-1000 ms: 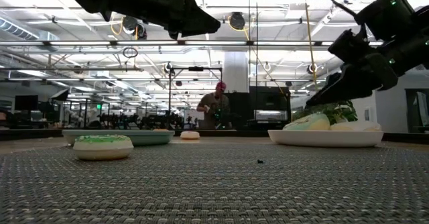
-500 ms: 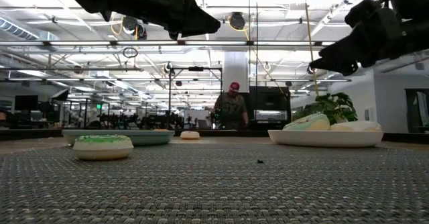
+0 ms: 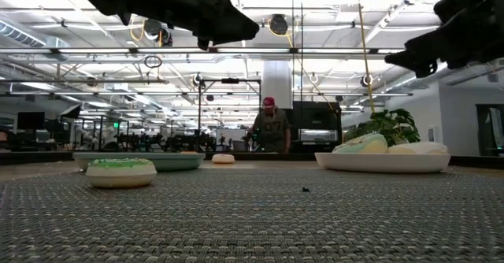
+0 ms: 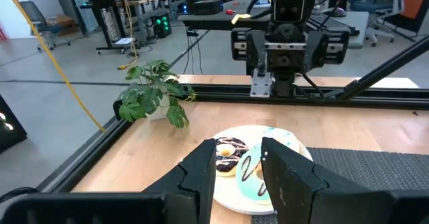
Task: Pick & Place donuts
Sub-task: Put the small green donut on the blue plate
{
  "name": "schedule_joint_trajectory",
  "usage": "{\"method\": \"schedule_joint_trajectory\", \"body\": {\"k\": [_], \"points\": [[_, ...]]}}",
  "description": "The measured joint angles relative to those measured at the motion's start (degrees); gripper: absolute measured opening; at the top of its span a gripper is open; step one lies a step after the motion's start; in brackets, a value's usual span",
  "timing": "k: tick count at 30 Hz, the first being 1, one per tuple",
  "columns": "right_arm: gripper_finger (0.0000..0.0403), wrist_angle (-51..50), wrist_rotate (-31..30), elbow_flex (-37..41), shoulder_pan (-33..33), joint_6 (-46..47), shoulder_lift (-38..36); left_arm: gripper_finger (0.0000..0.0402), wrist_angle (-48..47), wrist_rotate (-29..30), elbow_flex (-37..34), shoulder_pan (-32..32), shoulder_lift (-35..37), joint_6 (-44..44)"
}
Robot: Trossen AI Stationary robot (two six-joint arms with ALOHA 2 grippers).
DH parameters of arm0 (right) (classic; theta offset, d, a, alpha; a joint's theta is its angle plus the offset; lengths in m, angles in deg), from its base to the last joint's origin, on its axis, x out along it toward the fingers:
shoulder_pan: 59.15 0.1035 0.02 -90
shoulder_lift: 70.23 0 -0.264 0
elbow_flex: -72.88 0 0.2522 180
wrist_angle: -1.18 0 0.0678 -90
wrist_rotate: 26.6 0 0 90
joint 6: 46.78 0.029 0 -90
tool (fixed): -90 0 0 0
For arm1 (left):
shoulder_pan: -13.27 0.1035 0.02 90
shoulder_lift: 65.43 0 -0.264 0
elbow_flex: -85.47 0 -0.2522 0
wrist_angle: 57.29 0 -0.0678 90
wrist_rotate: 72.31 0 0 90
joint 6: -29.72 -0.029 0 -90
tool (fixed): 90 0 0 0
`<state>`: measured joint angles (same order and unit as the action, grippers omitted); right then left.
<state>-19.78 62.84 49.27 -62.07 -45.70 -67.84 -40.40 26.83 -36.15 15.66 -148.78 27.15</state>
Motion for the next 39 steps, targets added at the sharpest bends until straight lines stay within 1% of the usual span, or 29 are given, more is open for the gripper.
{"method": "schedule_joint_trajectory", "body": {"k": [2, 9, 17, 19, 22, 24, 25, 26, 28, 30, 32, 33, 34, 36, 38, 39], "points": [[0.0251, -1.7, 0.8, 0.0, 0.0, 0.3, -2.3, 0.0124, 0.0, 0.0, 0.0, 0.0, 0.0, 0.0], [0.0251, -2.8, 0.8, 1.0, 0.0, 0.7, -2.4, 0.0124, -0.4, 0.0, 0.0, 0.0, 0.0, 0.3], [0.0251, 8.1, 0.8, 7.3, 0.0, 1.9, -2.2, 0.0124, -0.7, 0.0, 0.0, 0.0, 0.0, 0.3], [0.0251, 9.3, 0.6, 8.8, 0.0, 2.9, -2.2, 0.0124, -1.1, 0.0, 0.0, 0.0, 0.0, 0.4], [0.0251, 8.6, 0.8, 8.7, 0.0, 4.5, -1.7, 0.0124, -3.5, -0.1, 0.0, -0.1, 0.0, 2.3], [0.0251, 9.2, 0.8, 8.7, 0.0, 4.6, -1.4, 0.0124, -8.3, -1.9, 0.0, -0.8, 0.5, 1.5], [0.0251, 9.2, 0.7, 8.8, 0.0, 4.3, -1.3, 0.0124, -12.5, -3.5, 0.0, -1.7, 1.5, -0.9], [0.0251, 9.2, 0.7, 8.8, 0.0, 4.2, -1.3, 0.0124, -15.7, -5.1, -0.1, -3.1, 2.4, -3.3], [0.0251, 9.2, 0.7, 8.8, 0.0, 4.2, -1.3, 0.0124, -18.8, -7.9, 0.1, -7.7, 2.7, -6.3], [0.0251, 9.2, 0.7, 8.8, 0.0, 4.2, -1.2, 0.0124, -21.4, -7.1, 0.0, -13.0, 2.3, -8.1], [0.0251, 9.3, 0.7, 8.9, 0.0, 4.2, -1.2, 0.0124, -23.9, -2.7, 1.8, -18.2, 1.4, -8.9], [0.0251, 9.3, 0.7, 8.9, 0.0, 4.2, -1.2, 0.0124, -25.8, -0.5, 4.0, -20.3, 0.4, -7.6], [0.0251, 9.3, 0.7, 8.9, 0.0, 4.2, -1.2, 0.0124, -29.7, 1.7, 6.6, -22.1, -0.4, -4.6], [0.0251, 9.2, 0.7, 8.9, 0.0, 4.2, -1.2, 0.0125, -39.9, 5.2, 12.6, -25.0, -3.4, 3.6], [0.0251, 9.2, 0.7, 8.9, 0.0, 4.2, -1.2, 0.0127, -48.8, 7.0, 20.7, -27.4, -8.4, 11.8], [0.0251, 9.2, 0.7, 8.9, 0.0, 4.2, -1.2, 0.0132, -54.8, 7.1, 25.0, -28.4, -11.0, 15.4]]}}
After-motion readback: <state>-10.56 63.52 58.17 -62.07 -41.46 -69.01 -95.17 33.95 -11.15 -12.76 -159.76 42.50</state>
